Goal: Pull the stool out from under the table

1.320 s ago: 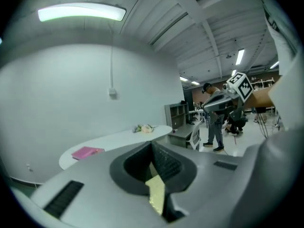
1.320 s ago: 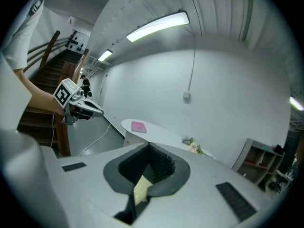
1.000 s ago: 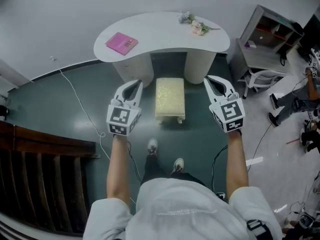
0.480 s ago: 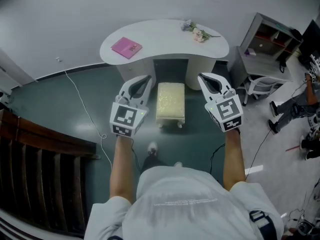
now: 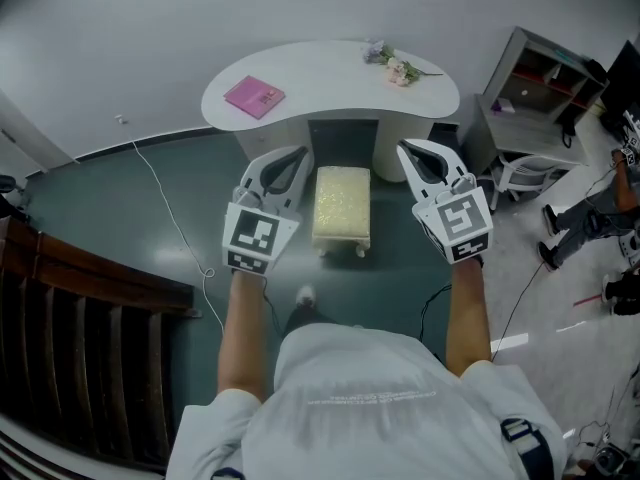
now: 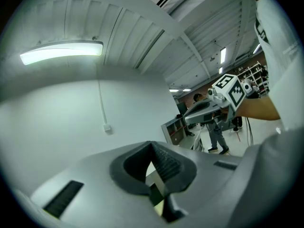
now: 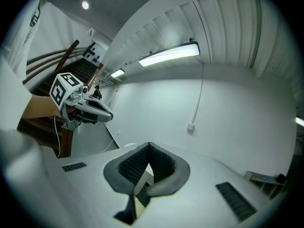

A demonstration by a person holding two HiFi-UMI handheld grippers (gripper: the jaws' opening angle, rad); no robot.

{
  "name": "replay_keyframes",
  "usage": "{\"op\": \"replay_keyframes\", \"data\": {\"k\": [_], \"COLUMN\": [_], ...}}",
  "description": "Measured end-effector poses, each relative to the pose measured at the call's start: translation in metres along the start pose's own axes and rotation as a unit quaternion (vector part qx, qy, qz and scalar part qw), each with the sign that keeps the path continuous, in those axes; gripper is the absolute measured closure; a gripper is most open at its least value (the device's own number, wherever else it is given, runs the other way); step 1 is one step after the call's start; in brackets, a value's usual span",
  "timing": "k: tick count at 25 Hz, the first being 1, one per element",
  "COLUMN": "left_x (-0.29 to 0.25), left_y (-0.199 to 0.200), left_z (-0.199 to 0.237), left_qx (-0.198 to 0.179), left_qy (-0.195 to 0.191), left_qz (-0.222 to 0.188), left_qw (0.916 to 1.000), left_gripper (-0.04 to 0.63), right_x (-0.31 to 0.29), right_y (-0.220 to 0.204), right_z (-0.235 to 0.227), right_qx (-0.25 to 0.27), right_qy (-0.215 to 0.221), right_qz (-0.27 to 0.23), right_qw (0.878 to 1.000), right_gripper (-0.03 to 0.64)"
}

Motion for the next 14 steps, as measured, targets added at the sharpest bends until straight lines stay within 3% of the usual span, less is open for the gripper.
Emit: {"op": "replay_keyframes", "data": {"k": [14], "left_x": [-0.008], "left_y": [-0.002], "left_z": [-0.011], "left_qx": [-0.005], "left_qy": [-0.005], "left_qz": [0.006], "left_qw": [1.0], "left_gripper": [0.577], "right_x": [0.005], "right_y": [-0.009], "right_z": [0.006], "right_qx": [0.0], "right_qy": [0.011], "right_qz": [0.003], "right_qw": [1.0], "right_gripper": [0.601]}}
Point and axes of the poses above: the fingertips, and each gripper's own axes: x backward along the fingers, z to its left, y out of its top, the point moved 3 cm from there along x, backward along the fingers, and after that the axes turned 3 degrees about -x, right-handed, at the moved point
